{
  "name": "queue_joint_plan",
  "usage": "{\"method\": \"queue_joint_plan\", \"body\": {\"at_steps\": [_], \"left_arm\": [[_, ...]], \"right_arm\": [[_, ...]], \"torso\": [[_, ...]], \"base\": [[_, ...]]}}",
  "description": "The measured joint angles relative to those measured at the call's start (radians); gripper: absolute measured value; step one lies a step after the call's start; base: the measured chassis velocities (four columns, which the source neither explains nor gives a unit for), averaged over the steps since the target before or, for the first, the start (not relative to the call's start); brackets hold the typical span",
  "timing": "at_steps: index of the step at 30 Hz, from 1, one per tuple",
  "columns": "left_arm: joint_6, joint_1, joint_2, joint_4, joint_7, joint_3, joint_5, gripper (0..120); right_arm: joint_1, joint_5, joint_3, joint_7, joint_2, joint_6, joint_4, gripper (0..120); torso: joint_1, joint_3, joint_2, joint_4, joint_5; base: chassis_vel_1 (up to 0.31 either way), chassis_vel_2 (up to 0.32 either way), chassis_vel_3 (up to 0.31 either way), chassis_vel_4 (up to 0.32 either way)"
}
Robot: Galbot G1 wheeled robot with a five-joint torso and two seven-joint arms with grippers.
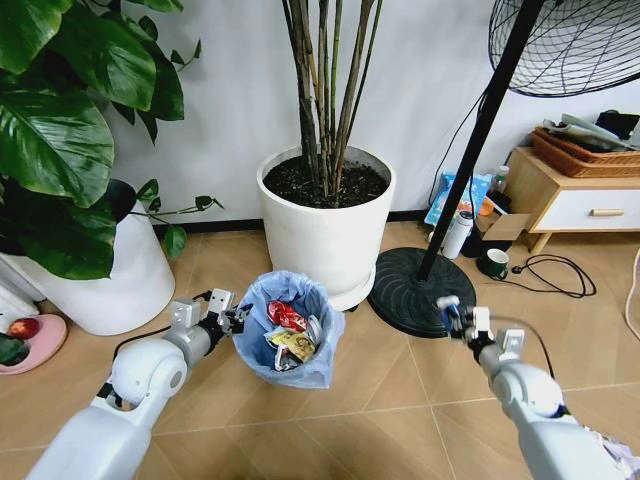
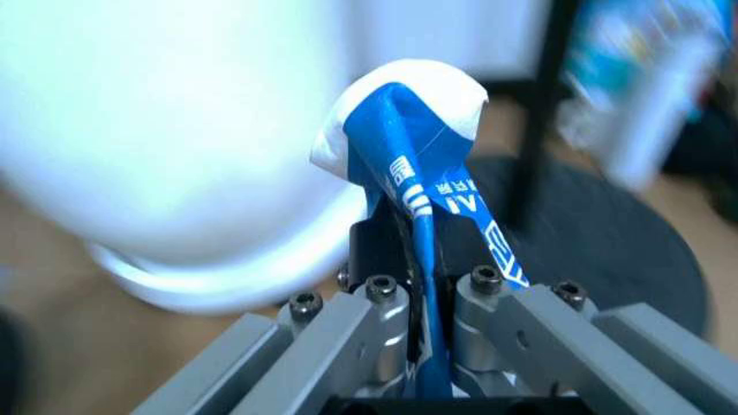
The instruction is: Pick up the trash bin and place the garbage on the floor into it.
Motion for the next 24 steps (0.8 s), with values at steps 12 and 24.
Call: {"method": "queue_joint_plan", "body": {"at_steps": [12,24], "left_arm": [[-0.001,-0.01,-0.002,0.011,0.006,0.019,0.002,0],[-0.001,-0.019,0.004,0.017,0.009,0.031,-0.001,0]], "right_arm": [[0.137,0.186,-0.181,0.021,-0.131,-0.075,0.315,0],[0.377,0.332,-0.502,0.027,-0.112,-0.079,0.318,0]], "torso": [[0.0,0.0,0.0,-0.0002,-0.0009],[0.0,0.0,0.0,0.0,0.0]], "base": [[0.0,0.0,0.0,0.0],[0.0,0.0,0.0,0.0]]}}
